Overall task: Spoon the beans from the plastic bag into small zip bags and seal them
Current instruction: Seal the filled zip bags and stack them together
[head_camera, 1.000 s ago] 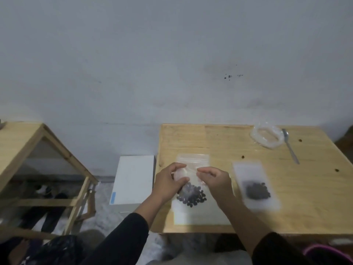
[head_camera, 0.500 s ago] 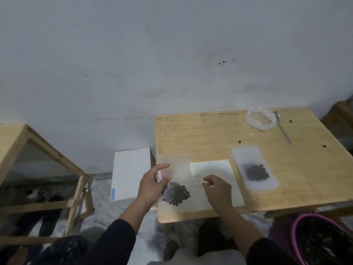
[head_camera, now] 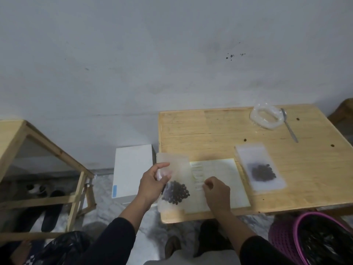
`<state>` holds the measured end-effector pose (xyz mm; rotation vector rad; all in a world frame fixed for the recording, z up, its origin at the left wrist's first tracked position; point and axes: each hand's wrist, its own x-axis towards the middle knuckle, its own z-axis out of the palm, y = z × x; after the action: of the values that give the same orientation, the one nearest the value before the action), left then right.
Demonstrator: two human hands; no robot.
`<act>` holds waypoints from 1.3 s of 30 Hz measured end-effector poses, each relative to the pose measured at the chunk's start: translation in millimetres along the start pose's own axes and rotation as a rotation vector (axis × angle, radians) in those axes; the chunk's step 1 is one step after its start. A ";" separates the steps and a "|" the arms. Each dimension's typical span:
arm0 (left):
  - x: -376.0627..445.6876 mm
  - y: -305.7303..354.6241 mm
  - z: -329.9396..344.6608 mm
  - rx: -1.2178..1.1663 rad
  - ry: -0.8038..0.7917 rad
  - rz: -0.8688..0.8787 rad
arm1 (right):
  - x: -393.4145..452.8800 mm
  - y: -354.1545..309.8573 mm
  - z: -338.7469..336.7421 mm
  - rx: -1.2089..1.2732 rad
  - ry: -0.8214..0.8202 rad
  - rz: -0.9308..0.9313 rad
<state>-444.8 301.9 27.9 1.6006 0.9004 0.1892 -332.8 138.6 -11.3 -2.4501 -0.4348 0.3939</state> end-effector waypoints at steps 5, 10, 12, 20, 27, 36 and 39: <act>1.0 1.0 -1.1 0.014 -0.011 -0.019 | 2.2 -1.9 4.4 0.022 0.004 0.022; 1.4 5.0 -3.8 -0.003 -0.022 -0.027 | 1.0 -2.5 4.3 -0.010 -0.019 0.027; 2.1 6.8 -4.1 -0.014 -0.025 -0.036 | 0.9 -2.2 0.1 0.010 -0.034 0.023; 13.9 5.6 -3.0 -0.103 0.011 -0.056 | 10.9 -38.5 -34.7 0.352 0.003 -0.023; 12.9 17.4 8.4 -0.161 -0.084 0.005 | 13.5 -88.2 -32.2 0.245 -0.013 -0.286; 8.0 24.3 12.2 -0.332 -0.070 0.003 | 15.7 -86.5 -25.0 0.155 0.035 -0.368; 5.8 28.2 14.9 -0.369 -0.035 0.001 | 15.7 -84.6 -24.6 0.137 0.057 -0.396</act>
<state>-419.8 295.0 47.3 1.2576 0.7860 0.3089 -327.4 196.2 57.0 -2.1706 -0.8203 0.1784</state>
